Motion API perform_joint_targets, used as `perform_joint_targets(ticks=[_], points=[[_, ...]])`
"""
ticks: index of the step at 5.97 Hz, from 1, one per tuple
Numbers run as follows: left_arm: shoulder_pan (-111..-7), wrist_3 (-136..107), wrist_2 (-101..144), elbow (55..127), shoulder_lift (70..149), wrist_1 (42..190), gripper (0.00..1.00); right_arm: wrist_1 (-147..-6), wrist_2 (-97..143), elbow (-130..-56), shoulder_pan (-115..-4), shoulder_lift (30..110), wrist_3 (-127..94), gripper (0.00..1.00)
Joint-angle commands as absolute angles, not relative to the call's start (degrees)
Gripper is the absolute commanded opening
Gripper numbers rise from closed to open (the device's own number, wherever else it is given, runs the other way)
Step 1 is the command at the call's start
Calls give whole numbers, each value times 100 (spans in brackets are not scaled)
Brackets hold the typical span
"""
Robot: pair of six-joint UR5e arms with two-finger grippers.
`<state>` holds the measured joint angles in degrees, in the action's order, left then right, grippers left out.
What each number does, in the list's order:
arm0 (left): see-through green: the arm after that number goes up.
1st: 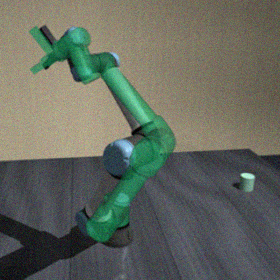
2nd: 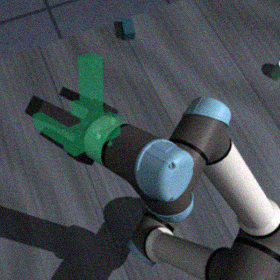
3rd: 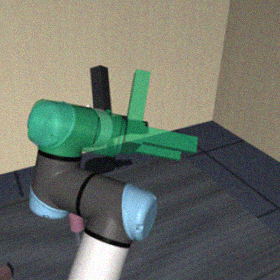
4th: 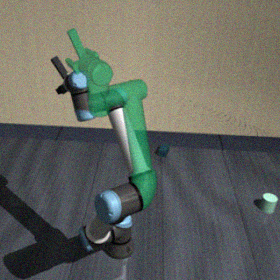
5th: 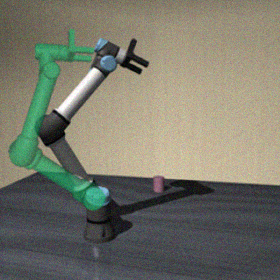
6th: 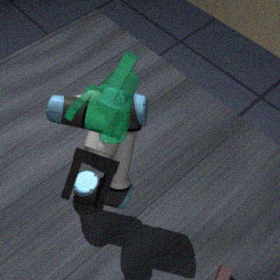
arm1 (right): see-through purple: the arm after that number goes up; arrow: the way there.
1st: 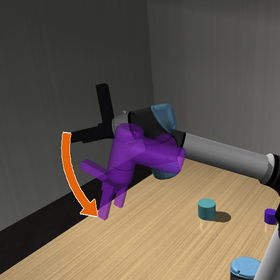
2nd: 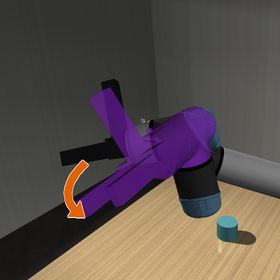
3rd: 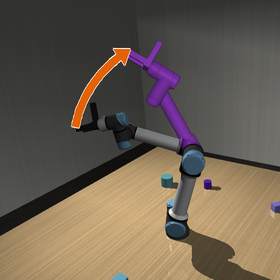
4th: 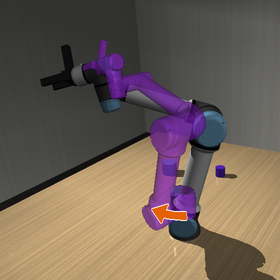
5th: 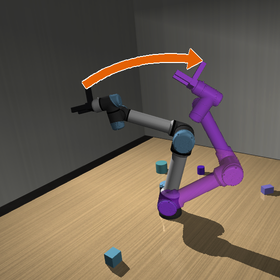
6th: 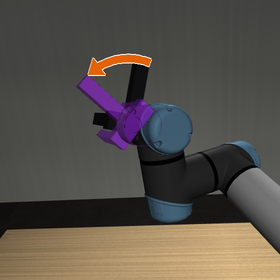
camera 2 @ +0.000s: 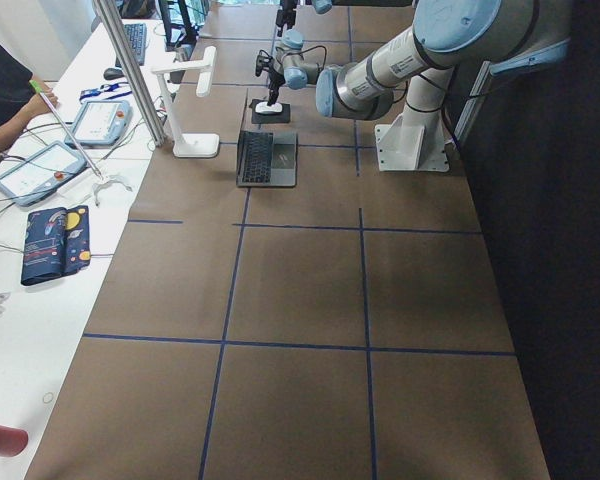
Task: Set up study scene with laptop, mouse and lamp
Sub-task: 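Open the left gripper and withdraw it from the mouse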
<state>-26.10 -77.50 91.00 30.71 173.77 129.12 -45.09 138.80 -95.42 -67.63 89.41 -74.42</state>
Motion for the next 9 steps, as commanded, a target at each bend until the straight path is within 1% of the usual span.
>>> perform_joint_targets(ticks=[1, 3, 4, 5, 6, 7, 8, 9], points=[[-2663, -7769, 9385, 3792, 17367, 12258, 99, -4509, 13948, -9536, -6881, 8947, -7436, 100], [-2681, -7709, 9755, 5213, 17027, 10895, 99, -4509, 13966, -9554, -7153, 8974, -7270, 100], [-2724, -7682, 9973, 6474, 16207, 10681, 98, -4509, 13992, -9571, -7346, 9139, -6816, 100], [-2803, -7473, 10228, 7313, 15685, 10409, 98, -4509, 14097, -9571, -7487, 9236, -6568, 100], [-2908, -7097, 10291, 8009, 15340, 9902, 98, -4509, 14202, -9571, -7697, 9464, -6035, 100], [-3135, -6623, 10605, 8860, 14702, 9592, 98, -4517, 14221, -9554, -7847, 9649, -5403, 100], [-3442, -6218, 11043, 9625, 13904, 9563, 98, -4622, 14221, -9536, -7918, 9816, -4779, 100], [-3793, -5901, 11431, 10137, 13330, 9528, 98, -5084, 14151, -9536, -7989, 9948, -3554, 100]])
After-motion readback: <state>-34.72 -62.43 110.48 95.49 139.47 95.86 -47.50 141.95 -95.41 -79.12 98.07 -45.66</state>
